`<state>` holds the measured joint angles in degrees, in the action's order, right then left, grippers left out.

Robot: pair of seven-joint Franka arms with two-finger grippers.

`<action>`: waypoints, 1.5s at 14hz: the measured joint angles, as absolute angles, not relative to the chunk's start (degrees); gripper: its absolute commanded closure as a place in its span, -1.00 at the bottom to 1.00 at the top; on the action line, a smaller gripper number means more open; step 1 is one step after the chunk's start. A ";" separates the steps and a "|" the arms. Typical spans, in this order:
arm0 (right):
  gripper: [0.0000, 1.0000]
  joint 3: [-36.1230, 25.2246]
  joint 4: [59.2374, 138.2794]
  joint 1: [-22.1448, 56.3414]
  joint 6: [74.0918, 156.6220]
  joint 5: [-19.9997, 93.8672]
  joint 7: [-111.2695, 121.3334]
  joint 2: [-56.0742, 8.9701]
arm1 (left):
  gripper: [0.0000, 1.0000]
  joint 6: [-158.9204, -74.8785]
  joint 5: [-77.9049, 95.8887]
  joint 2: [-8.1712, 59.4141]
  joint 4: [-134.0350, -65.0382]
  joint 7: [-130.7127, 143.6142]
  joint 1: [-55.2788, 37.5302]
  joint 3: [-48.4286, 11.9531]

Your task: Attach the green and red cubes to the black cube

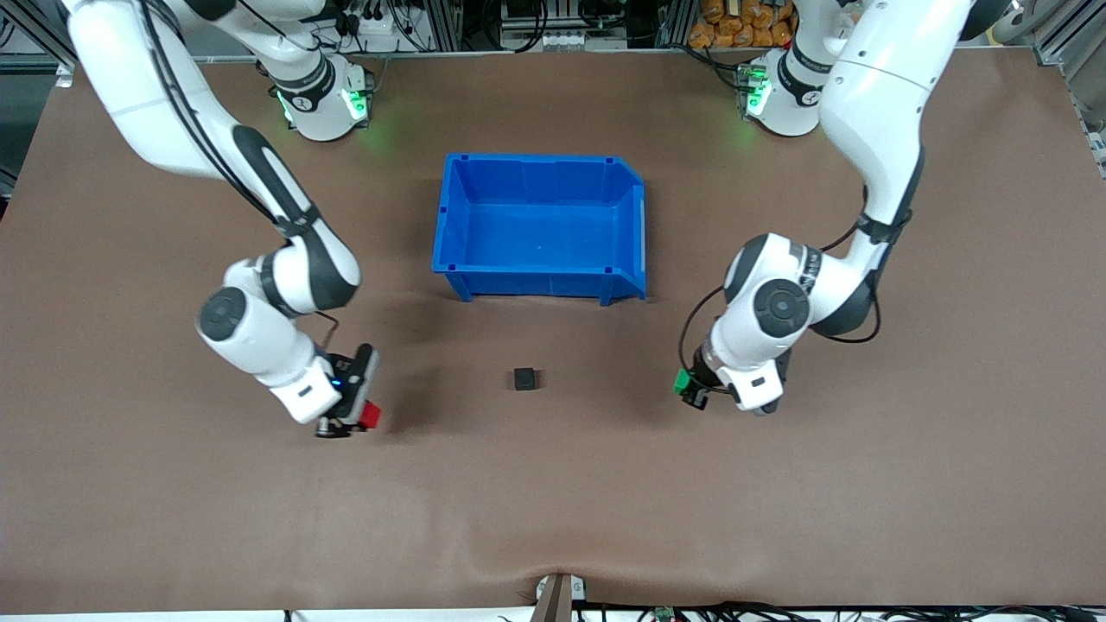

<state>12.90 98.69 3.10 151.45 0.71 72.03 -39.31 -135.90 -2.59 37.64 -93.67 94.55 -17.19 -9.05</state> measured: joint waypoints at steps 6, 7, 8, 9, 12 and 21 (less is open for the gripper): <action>1.00 12.94 89.39 9.34 142.48 8.45 70.12 -46.95 | 1.00 -135.75 -1.69 38.64 -90.36 105.49 -20.68 -9.13; 1.00 12.93 87.03 9.80 139.46 8.68 68.58 -47.65 | 1.00 -135.65 -1.35 38.68 -90.27 106.04 -21.01 -9.14; 1.00 12.92 84.77 10.33 137.08 8.70 66.93 -48.27 | 1.00 -135.54 -0.98 38.72 -90.22 106.28 -21.43 -9.15; 1.00 12.91 83.10 11.08 135.51 8.70 65.37 -48.77 | 1.00 -135.50 -0.89 38.74 -90.19 106.84 -21.86 -9.15; 1.00 12.71 81.38 14.42 134.47 8.66 61.64 -49.61 | 1.00 -135.49 -0.88 38.75 -89.98 107.60 -22.41 -9.15; 1.00 4.58 80.36 26.12 134.43 7.24 54.16 -50.70 | 1.00 -135.27 -0.81 38.78 -89.91 109.25 -23.63 -9.15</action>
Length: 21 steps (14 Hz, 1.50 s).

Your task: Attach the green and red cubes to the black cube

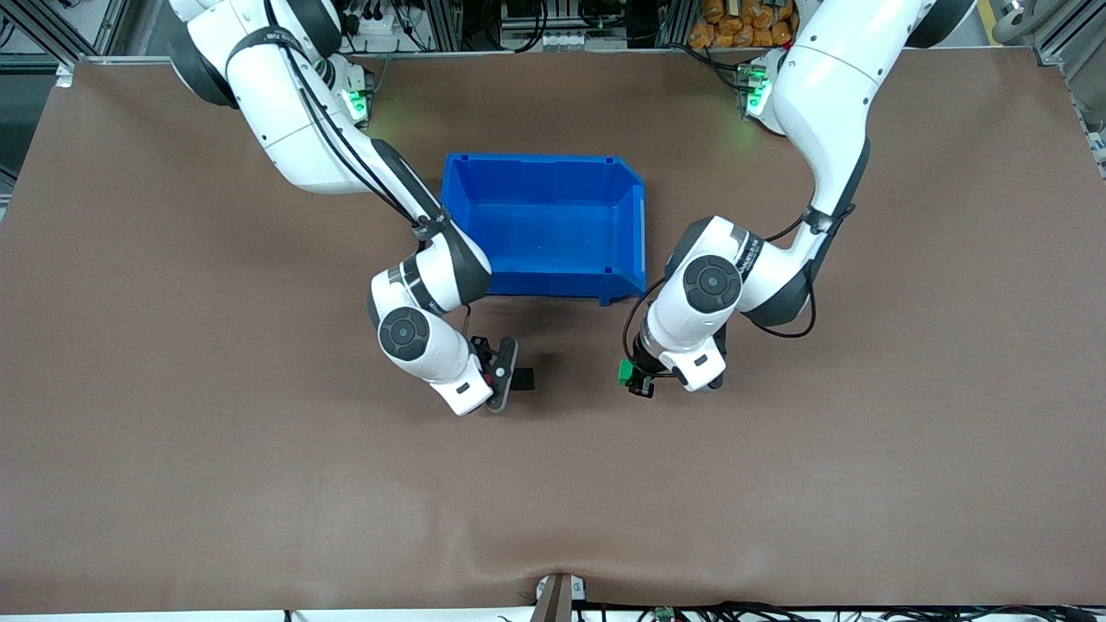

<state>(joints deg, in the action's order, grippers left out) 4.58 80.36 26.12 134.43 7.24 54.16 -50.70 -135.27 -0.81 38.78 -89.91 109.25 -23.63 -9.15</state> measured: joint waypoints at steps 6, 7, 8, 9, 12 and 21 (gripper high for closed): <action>0.94 3.76 79.75 28.64 134.40 5.88 52.16 -50.99 | 1.00 -135.26 -0.81 38.78 -89.88 110.33 -23.63 -9.14; -0.42 3.74 79.74 28.82 134.40 5.54 51.89 -51.00 | 1.00 -135.26 -0.81 38.78 -89.87 110.35 -23.63 -9.14; -0.99 3.70 79.74 28.93 134.40 5.44 51.75 -51.00 | 1.00 -135.26 -0.81 38.78 -89.84 110.36 -23.63 -9.14; -1.00 3.67 79.74 29.08 134.36 5.44 51.56 -51.05 | 1.00 -135.26 -0.81 38.78 -89.81 110.37 -23.63 -9.14; -1.00 3.11 79.75 30.07 134.09 5.43 50.66 -51.27 | 1.00 -135.26 -0.80 38.78 -89.75 110.66 -23.71 -9.16; -1.00 0.77 77.42 29.11 124.05 5.41 47.72 -48.55 | 1.00 -135.19 -0.80 42.79 -83.41 117.21 -26.99 -9.24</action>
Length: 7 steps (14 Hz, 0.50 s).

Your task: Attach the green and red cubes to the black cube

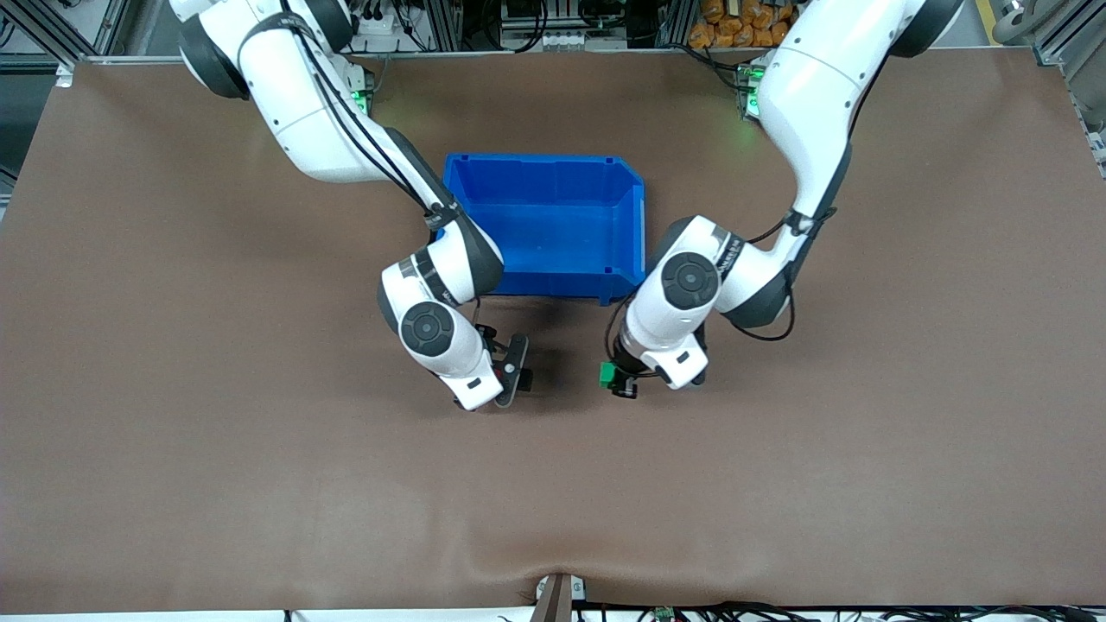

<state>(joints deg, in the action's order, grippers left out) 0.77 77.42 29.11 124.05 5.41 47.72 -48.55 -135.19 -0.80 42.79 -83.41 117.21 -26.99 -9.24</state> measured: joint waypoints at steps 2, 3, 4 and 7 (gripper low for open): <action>-1.00 0.49 77.25 27.01 119.99 5.42 47.53 -45.95 | 1.00 -135.64 -0.80 45.52 -79.78 117.46 -28.18 -9.22; -1.00 0.40 77.21 25.31 117.37 5.43 47.51 -44.61 | 1.00 -136.24 -0.80 46.74 -78.28 117.46 -28.57 -9.18; -1.00 0.37 77.15 23.41 115.02 5.45 47.51 -43.34 | 1.00 -137.35 -0.80 47.90 -77.18 117.46 -28.92 -9.18; -1.00 0.29 77.10 17.75 108.51 5.47 47.32 -39.04 | 1.00 -140.35 -0.80 51.57 -74.97 117.46 -30.41 -9.15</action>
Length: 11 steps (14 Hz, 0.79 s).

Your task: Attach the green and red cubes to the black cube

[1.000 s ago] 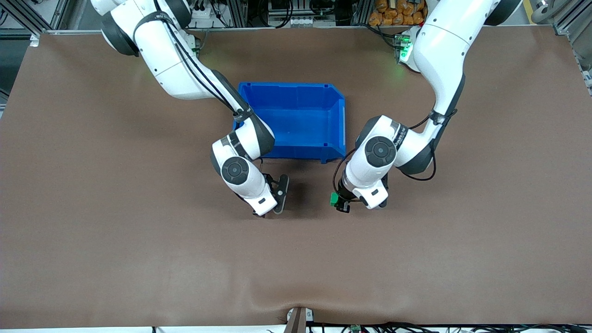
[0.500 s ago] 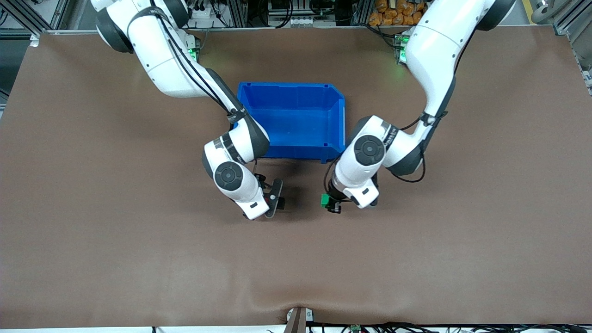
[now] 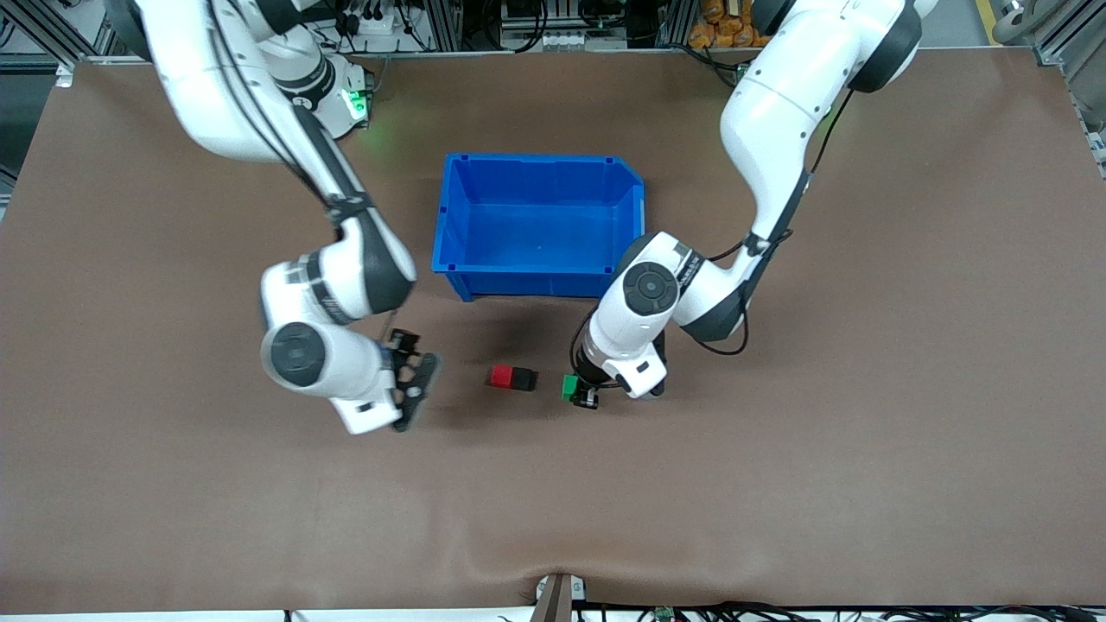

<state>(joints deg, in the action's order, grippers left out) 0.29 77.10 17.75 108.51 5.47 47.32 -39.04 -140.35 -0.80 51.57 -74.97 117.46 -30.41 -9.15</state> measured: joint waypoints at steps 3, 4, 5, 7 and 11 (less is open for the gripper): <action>-1.00 0.14 77.69 13.99 105.04 5.42 42.50 -34.67 | 1.00 -141.46 -0.79 54.81 -72.33 117.46 -32.05 -9.14; -1.00 -0.34 78.41 13.82 104.48 5.33 39.67 -33.09 | 1.00 -141.95 -0.79 55.54 -71.58 117.46 -32.55 -9.14; -1.00 -0.96 79.53 13.86 104.31 4.95 36.81 -31.34 | 1.00 -142.36 -0.79 56.02 -71.04 117.46 -32.87 -9.12; -1.00 -2.66 82.21 13.90 103.85 2.51 31.43 -27.23 | 1.00 -142.58 -0.80 56.45 -70.59 117.46 -33.04 -9.10; -1.00 -6.23 87.55 13.69 99.96 -0.67 24.22 -17.65 | 1.00 -143.72 -0.79 57.84 -70.51 117.46 -33.43 -9.10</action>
<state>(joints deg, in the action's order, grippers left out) -6.23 87.55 13.69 99.96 -0.67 24.22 -17.65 -143.72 -0.79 57.84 -70.51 117.46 -33.43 -9.10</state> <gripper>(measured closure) 0.000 0.608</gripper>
